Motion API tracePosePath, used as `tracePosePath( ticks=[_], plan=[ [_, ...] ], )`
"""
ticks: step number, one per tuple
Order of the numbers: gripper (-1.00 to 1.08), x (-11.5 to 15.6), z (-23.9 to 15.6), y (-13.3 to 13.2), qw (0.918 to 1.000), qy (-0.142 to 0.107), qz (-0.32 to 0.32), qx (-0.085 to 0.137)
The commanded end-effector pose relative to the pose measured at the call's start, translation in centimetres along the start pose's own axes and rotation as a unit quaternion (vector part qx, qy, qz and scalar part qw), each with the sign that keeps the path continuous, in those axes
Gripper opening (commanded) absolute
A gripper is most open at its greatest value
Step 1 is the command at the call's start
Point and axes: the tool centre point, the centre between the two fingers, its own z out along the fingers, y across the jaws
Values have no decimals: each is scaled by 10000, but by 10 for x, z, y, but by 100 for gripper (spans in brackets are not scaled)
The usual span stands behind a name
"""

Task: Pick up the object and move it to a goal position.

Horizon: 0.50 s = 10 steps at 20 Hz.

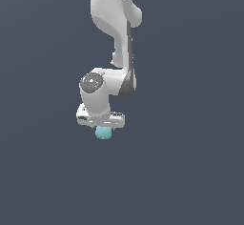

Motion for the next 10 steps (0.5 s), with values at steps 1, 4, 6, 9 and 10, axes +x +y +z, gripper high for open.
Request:
tracePosePath(
  ticks=[1,4,6,9,10],
  plan=[
    [100,-1,14,0,10000,-8,1,1],
    [100,-1,28,0,10000,-8,3,1],
    [100,-1,33,0,10000,-8,3,1],
    [100,0,34,1,10000,-8,3,1],
    [-100,0,34,1,10000,-8,3,1]
  ],
)
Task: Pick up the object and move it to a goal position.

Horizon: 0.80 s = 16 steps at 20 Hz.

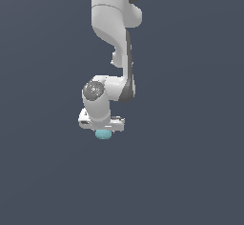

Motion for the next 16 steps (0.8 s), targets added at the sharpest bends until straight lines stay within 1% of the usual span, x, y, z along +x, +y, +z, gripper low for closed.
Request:
tracePosePath(
  ticks=[1,11,16],
  plan=[
    [-100,0,1,0,10000,3,-1,0],
    [-100,1,0,0,10000,3,-1,0],
    [-100,1,-4,-15,10000,3,-1,0]
  ],
)
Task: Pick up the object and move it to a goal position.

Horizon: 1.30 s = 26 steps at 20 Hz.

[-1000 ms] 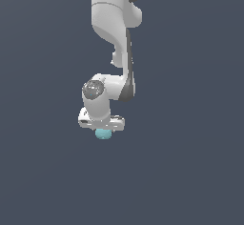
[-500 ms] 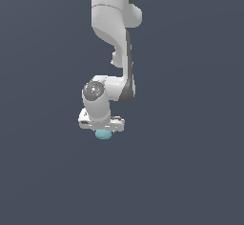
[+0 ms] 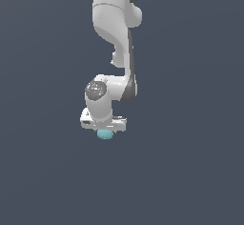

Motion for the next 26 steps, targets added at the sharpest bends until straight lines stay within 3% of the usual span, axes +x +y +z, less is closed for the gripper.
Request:
tracePosePath(
  ticks=[1,7,20,26],
  plan=[
    [-100,0,-4,-12,10000,4,-9,2],
    [-100,1,-20,-62,10000,4,-9,2],
    [-100,5,-71,-219,10000,6,-8,0],
    [-100,8,-88,-273,10000,5,-6,0]
  ],
)
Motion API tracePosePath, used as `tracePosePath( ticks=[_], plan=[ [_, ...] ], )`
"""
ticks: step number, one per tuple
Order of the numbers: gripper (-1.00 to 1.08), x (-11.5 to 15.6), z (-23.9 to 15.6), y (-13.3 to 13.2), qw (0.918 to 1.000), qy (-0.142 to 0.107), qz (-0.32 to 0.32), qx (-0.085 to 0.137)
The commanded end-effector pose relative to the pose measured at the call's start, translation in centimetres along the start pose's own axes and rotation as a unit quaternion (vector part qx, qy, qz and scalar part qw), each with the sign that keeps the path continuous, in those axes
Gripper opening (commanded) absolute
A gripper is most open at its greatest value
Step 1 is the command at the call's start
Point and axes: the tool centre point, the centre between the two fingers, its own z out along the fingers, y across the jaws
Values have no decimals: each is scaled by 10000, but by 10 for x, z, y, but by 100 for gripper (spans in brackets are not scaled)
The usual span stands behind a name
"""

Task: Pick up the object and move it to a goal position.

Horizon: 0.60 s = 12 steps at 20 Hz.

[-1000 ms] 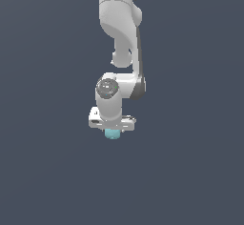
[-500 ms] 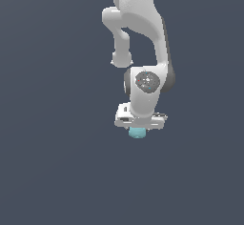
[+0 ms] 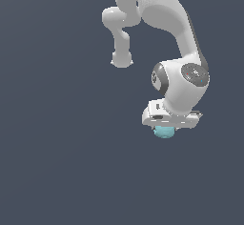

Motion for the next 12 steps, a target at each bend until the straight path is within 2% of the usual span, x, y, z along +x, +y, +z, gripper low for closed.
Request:
tracePosePath(
  ticks=[1,6,12],
  plan=[
    [-100,2,-6,-18,10000,-1,12,-4],
    [-100,4,-12,-38,10000,-2,11,-2],
    [-100,6,-14,-44,10000,-2,11,-2]
  ],
)
